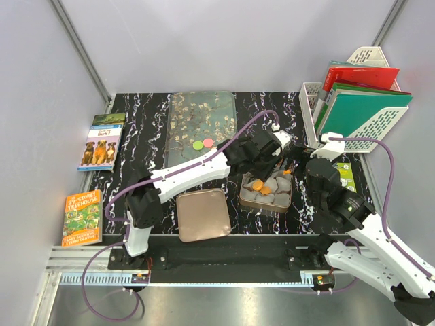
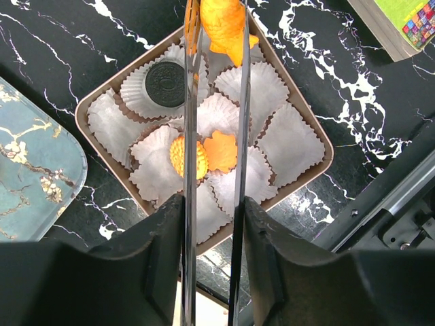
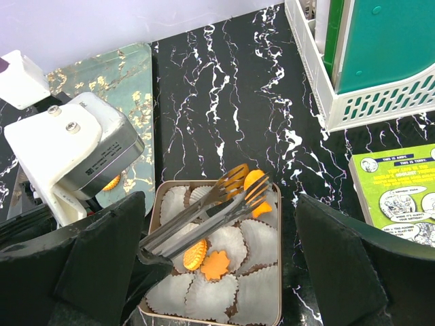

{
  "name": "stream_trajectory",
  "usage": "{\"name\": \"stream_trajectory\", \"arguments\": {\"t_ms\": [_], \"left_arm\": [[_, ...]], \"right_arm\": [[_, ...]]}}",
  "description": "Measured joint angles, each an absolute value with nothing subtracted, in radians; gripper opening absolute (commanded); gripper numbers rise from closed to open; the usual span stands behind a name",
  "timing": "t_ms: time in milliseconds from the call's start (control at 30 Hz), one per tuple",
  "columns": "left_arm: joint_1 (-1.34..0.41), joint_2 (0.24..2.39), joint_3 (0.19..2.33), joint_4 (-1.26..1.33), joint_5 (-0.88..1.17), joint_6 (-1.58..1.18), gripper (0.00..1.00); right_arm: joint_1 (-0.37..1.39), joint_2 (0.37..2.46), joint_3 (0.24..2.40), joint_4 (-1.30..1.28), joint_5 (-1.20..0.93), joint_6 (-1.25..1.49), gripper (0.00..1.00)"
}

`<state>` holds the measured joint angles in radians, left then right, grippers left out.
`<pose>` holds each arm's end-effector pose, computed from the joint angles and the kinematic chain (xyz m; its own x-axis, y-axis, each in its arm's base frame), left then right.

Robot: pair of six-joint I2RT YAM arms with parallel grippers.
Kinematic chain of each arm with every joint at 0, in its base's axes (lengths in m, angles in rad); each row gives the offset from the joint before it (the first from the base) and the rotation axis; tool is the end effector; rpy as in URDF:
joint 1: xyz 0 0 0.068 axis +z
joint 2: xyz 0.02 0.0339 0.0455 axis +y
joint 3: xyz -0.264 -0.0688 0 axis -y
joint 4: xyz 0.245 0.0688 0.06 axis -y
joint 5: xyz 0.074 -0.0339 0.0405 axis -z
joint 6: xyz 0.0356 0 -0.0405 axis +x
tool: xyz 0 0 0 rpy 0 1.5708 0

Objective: Pack the cookies

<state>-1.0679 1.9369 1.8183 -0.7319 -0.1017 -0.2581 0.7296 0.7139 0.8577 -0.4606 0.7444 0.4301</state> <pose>0.2138 -0.3812 0.3084 -0.5645 0.4994 -0.6572 0.7191 0.6884 -0.0946 0.1275 0.0817 0.3496 -0.2154 0.2188 -0.9517 0.0874 0.9750 0.2044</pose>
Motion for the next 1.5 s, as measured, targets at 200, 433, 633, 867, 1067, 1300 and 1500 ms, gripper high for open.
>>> {"name": "stream_trajectory", "arguments": {"t_ms": [200,433,633,867,1067,1300,1500], "left_arm": [[-1.068,1.937,1.818,-0.732,-0.109,-0.258,0.47],[-1.068,1.937,1.818,-0.732,-0.117,-0.258,0.47],[-1.068,1.912,1.805,-0.727,-0.157,-0.258,0.44],[-1.068,1.855,1.747,-0.715,-0.189,-0.267,0.41],[-1.068,1.851,1.689,-0.718,-0.188,-0.292,0.35],[-1.068,1.849,1.657,-0.714,-0.193,-0.310,0.34],[-1.068,1.848,1.640,-0.712,-0.199,-0.315,0.32]], "right_arm": [[0.729,0.714,0.858,-0.461,0.752,0.430,1.00],[0.729,0.714,0.858,-0.461,0.753,0.430,1.00],[0.729,0.714,0.858,-0.461,0.752,0.430,1.00],[0.730,0.720,0.858,-0.461,0.751,0.430,1.00],[0.730,0.714,0.858,-0.461,0.751,0.430,1.00],[0.729,0.714,0.858,-0.461,0.751,0.430,1.00],[0.730,0.714,0.858,-0.461,0.751,0.430,1.00]]}}
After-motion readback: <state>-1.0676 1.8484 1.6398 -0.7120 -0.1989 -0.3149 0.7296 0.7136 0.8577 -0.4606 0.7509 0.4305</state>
